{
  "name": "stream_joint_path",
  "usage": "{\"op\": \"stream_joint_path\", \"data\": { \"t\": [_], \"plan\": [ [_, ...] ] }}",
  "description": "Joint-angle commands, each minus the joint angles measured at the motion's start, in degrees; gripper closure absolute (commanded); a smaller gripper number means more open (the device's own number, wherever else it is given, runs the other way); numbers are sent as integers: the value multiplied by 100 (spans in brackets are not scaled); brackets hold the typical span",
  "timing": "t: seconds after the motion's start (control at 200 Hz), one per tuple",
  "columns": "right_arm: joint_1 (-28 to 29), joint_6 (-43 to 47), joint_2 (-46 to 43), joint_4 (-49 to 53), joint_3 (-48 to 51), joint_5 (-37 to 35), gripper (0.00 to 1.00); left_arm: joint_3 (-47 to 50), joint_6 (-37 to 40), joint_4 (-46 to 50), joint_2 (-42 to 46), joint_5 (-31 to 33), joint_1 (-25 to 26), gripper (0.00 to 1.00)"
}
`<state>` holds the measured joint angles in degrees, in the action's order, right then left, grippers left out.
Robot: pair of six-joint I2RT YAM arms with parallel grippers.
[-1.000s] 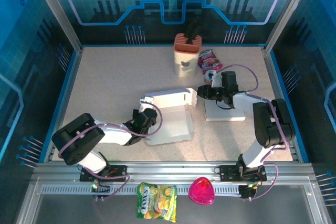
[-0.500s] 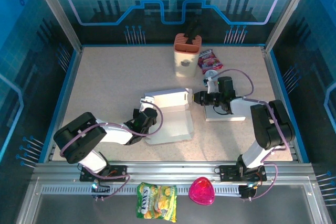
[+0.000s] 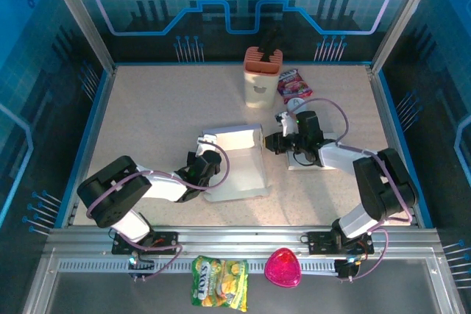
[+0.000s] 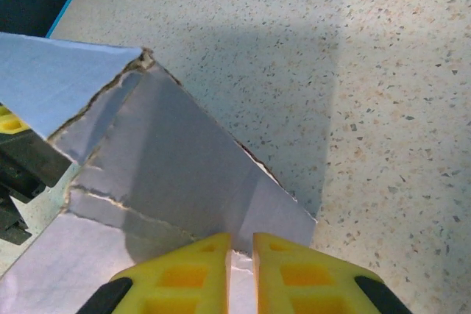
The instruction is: Fold the paper box
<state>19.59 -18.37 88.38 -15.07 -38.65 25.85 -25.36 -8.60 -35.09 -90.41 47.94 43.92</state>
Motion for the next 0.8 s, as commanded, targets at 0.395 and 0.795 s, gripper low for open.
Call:
{"op": "stream_joint_path", "data": {
  "t": [0.395, 0.795],
  "plan": [
    [200, 42, -683, -343, 618, -470, 80, -135, 161, 75, -94, 27, -35, 100],
    [351, 33, -673, -697, 868, -647, 71, -173, 198, 76, -150, 5, -38, 100]
  ]
}}
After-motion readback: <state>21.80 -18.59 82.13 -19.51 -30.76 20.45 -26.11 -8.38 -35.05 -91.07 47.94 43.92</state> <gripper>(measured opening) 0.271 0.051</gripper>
